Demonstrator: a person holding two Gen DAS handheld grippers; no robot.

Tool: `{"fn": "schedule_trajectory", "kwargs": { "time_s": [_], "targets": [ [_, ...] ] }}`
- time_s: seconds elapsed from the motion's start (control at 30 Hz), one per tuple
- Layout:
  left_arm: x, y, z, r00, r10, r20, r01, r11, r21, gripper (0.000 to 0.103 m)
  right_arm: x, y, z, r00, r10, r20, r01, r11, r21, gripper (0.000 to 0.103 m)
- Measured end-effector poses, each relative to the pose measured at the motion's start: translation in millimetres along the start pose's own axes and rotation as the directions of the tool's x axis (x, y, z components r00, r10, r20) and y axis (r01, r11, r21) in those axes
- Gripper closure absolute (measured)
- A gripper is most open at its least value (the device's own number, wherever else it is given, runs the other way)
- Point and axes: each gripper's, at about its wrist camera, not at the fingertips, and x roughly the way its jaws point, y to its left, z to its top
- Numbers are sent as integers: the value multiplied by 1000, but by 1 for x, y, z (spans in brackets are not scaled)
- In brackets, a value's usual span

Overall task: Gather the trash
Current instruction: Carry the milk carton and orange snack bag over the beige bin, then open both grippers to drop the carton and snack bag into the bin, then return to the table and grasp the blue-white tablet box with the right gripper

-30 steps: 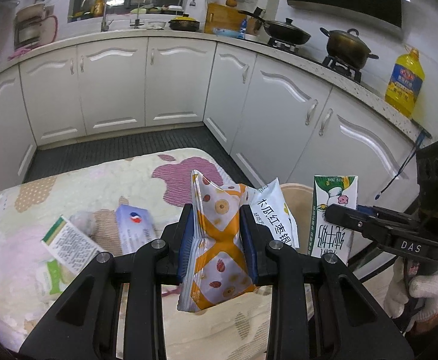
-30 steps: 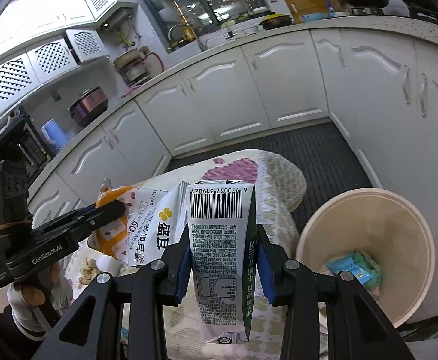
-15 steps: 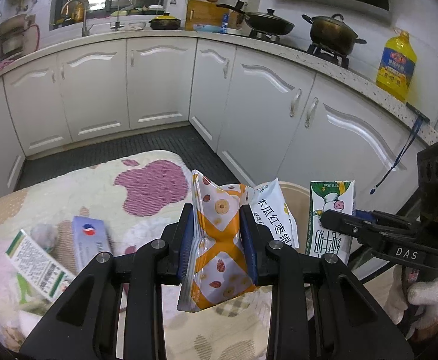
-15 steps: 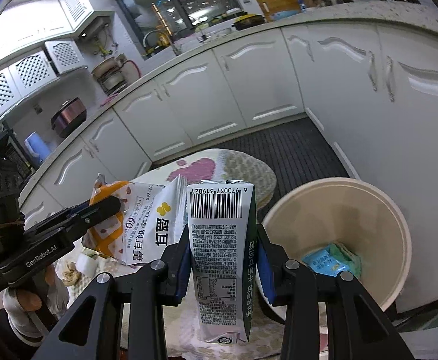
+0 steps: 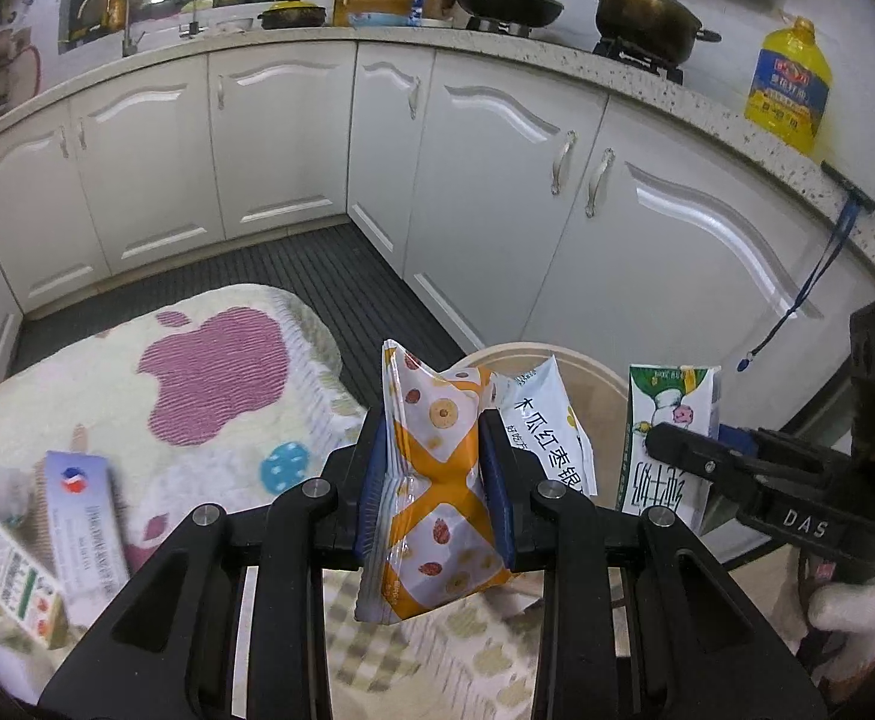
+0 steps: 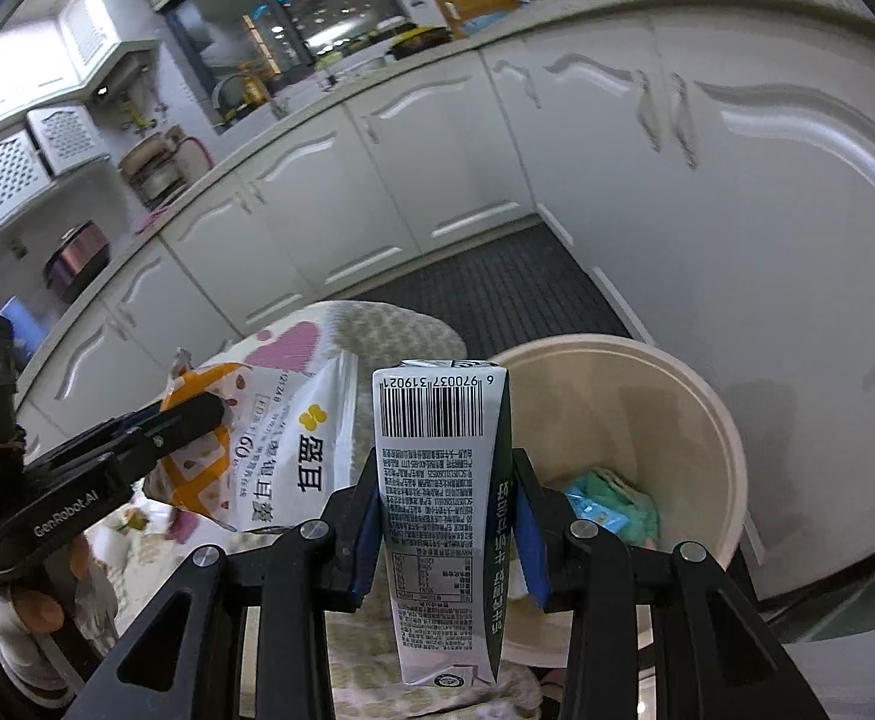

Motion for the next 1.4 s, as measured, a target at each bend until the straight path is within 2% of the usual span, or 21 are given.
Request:
{"fn": "schedule_trajectory", "kwargs": {
  "time_s": [0.1, 0.2, 0.23, 0.27, 0.43, 0.93, 1.13, 1.4],
  "targets": [
    [18, -7, 3, 1000, 9, -15, -9, 1000, 1, 74, 8, -12, -1, 999, -33, -4, 34, 999, 19, 66],
    [37, -10, 4, 999, 11, -34, -12, 1000, -23, 68, 16, -21, 2, 995, -100, -5, 100, 994, 37, 65],
    [41, -9, 3, 999, 4, -42, -5, 999, -33, 67, 17, -23, 2, 993, -114, -7, 114, 993, 43, 63],
    [47, -9, 3, 999, -3, -55, 1, 999, -43, 67, 17, -26, 3, 992, -127, -4, 127, 990, 54, 56],
    [57, -8, -5, 996, -25, -90, 21, 999, -48, 58, 17, -33, 1, 991, -134, -9, 134, 988, 74, 54],
    [33, 6, -10, 998, 3, -57, -6, 999, -41, 58, 33, -13, -12, 992, -118, -50, 120, 993, 24, 54],
    [23, 13, -13, 999, 12, -47, -14, 999, -42, 58, 31, 0, -15, 992, -119, -50, 119, 993, -1, 47],
    [5, 28, -16, 999, 27, -26, -29, 998, -60, 58, 27, 21, -15, 994, -104, -39, 104, 994, -22, 46]
  ]
}}
